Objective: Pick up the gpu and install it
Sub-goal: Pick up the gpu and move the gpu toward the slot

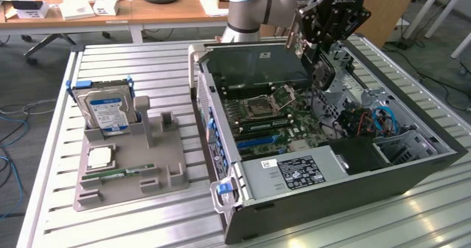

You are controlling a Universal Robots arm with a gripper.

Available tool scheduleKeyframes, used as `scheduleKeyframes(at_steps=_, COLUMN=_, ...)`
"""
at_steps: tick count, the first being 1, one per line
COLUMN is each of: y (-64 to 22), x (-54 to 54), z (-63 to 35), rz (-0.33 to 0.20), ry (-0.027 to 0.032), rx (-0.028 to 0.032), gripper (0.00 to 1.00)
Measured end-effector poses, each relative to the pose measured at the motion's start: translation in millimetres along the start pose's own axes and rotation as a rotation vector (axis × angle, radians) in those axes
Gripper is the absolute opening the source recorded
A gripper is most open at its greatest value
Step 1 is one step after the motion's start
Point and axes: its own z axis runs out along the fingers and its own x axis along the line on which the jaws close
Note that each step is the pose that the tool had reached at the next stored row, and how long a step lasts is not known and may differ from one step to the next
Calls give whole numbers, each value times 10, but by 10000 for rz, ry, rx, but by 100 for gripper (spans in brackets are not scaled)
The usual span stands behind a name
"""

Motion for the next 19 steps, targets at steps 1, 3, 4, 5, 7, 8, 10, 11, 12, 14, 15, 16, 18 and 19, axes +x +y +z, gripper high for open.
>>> scheduleKeyframes(at_steps=1, y=0, x=-40, z=1, rz=0, ry=1, rx=0, gripper=26)
scheduleKeyframes(at_steps=3, y=0, x=-103, z=2, rz=-1, ry=1, rx=0, gripper=26)
scheduleKeyframes(at_steps=4, y=0, x=-114, z=3, rz=-1, ry=0, rx=0, gripper=26)
scheduleKeyframes(at_steps=5, y=1, x=-115, z=3, rz=-1, ry=1, rx=-1, gripper=26)
scheduleKeyframes(at_steps=7, y=1, x=-115, z=3, rz=0, ry=1, rx=0, gripper=26)
scheduleKeyframes(at_steps=8, y=0, x=-115, z=3, rz=0, ry=1, rx=0, gripper=26)
scheduleKeyframes(at_steps=10, y=1, x=-138, z=3, rz=0, ry=1, rx=0, gripper=26)
scheduleKeyframes(at_steps=11, y=0, x=-159, z=4, rz=0, ry=1, rx=0, gripper=26)
scheduleKeyframes(at_steps=12, y=0, x=-174, z=4, rz=-1, ry=2, rx=0, gripper=26)
scheduleKeyframes(at_steps=14, y=1, x=-191, z=4, rz=-1, ry=2, rx=0, gripper=26)
scheduleKeyframes(at_steps=15, y=1, x=-194, z=5, rz=0, ry=1, rx=0, gripper=26)
scheduleKeyframes(at_steps=16, y=1, x=-197, z=5, rz=1, ry=1, rx=0, gripper=26)
scheduleKeyframes(at_steps=18, y=1, x=-197, z=5, rz=1, ry=1, rx=1, gripper=26)
scheduleKeyframes(at_steps=19, y=1, x=-205, z=5, rz=-1, ry=2, rx=-1, gripper=26)
